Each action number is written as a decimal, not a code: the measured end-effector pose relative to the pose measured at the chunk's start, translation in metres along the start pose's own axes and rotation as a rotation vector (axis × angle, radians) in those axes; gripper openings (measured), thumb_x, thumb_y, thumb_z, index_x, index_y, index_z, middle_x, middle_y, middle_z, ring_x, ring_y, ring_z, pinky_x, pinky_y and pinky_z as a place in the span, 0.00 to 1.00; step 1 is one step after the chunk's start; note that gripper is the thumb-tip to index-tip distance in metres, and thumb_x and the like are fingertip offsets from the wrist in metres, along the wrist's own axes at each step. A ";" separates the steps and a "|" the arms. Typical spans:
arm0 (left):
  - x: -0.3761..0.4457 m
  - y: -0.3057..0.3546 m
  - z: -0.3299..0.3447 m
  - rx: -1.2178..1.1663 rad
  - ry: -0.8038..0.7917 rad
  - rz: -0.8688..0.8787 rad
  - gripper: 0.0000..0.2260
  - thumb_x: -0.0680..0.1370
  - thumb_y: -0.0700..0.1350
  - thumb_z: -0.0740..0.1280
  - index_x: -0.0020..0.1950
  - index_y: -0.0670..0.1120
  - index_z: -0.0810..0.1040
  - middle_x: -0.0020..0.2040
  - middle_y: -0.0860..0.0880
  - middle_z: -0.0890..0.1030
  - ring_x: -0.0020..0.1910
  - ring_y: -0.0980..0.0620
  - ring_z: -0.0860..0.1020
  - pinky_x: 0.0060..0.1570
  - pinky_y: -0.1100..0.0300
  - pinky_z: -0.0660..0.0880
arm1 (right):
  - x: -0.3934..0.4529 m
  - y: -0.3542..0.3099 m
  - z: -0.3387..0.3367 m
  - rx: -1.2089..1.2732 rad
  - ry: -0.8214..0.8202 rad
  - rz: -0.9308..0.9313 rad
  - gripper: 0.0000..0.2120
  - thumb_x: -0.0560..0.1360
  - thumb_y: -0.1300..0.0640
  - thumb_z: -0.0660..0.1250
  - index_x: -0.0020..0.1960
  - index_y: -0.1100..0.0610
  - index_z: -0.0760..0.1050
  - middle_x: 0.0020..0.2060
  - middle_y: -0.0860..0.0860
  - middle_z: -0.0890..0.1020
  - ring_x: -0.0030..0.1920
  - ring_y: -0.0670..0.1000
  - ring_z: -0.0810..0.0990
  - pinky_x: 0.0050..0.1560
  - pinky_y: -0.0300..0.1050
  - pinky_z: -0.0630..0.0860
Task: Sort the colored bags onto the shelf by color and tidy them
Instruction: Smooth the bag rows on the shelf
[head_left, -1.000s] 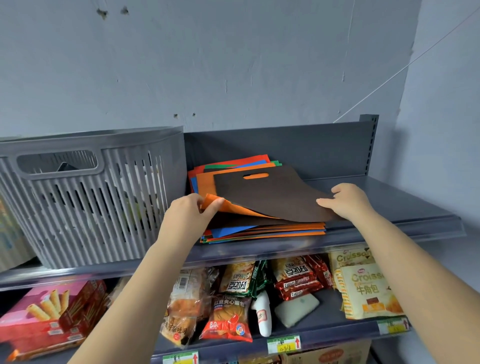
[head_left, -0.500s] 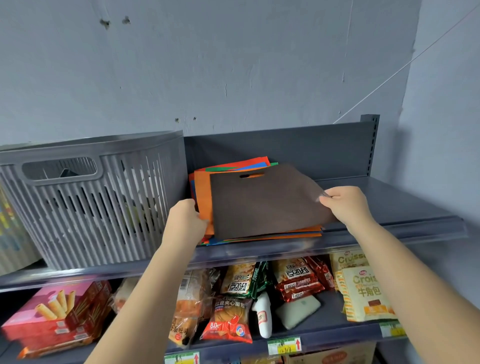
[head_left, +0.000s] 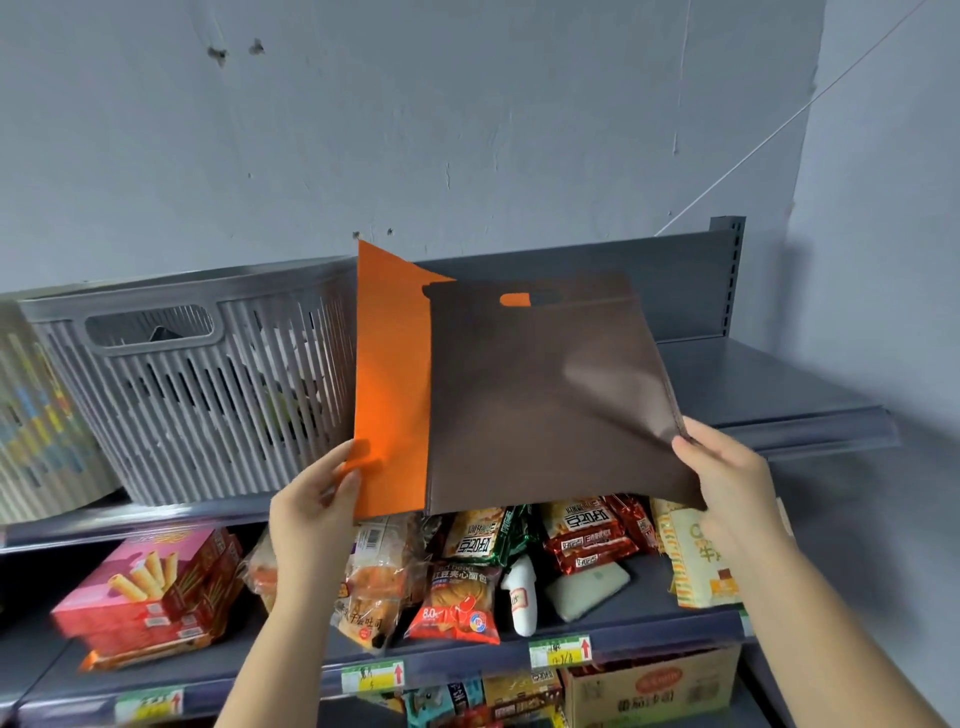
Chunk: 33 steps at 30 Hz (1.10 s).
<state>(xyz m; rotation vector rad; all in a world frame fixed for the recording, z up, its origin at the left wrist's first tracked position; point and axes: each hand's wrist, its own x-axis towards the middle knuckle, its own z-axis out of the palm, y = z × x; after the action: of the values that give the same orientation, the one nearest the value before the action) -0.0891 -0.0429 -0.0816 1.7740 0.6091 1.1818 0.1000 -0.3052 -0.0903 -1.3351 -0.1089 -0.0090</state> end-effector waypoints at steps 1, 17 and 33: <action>-0.006 -0.004 -0.002 -0.077 0.007 -0.033 0.14 0.77 0.37 0.67 0.60 0.50 0.79 0.49 0.48 0.82 0.47 0.50 0.80 0.49 0.53 0.78 | -0.005 0.004 -0.005 0.069 -0.007 0.040 0.17 0.76 0.64 0.66 0.65 0.56 0.75 0.58 0.50 0.79 0.59 0.51 0.76 0.58 0.48 0.73; -0.054 -0.035 0.029 -0.562 -0.313 -0.253 0.13 0.76 0.38 0.67 0.50 0.57 0.82 0.46 0.50 0.83 0.35 0.55 0.75 0.32 0.64 0.74 | -0.143 0.012 -0.105 0.330 0.340 -0.041 0.12 0.77 0.67 0.60 0.56 0.57 0.78 0.48 0.50 0.85 0.47 0.47 0.84 0.41 0.39 0.80; -0.100 -0.029 0.081 -0.631 -0.841 -0.187 0.16 0.76 0.38 0.66 0.64 0.46 0.75 0.49 0.55 0.84 0.37 0.67 0.79 0.36 0.78 0.73 | -0.309 0.013 -0.138 0.318 0.930 -0.156 0.22 0.77 0.69 0.59 0.37 0.51 0.85 0.34 0.47 0.85 0.34 0.43 0.83 0.32 0.34 0.78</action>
<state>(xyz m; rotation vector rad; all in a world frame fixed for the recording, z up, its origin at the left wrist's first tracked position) -0.0558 -0.1395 -0.1656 1.4298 -0.1028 0.3462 -0.1963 -0.4536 -0.1609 -0.8961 0.5530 -0.7082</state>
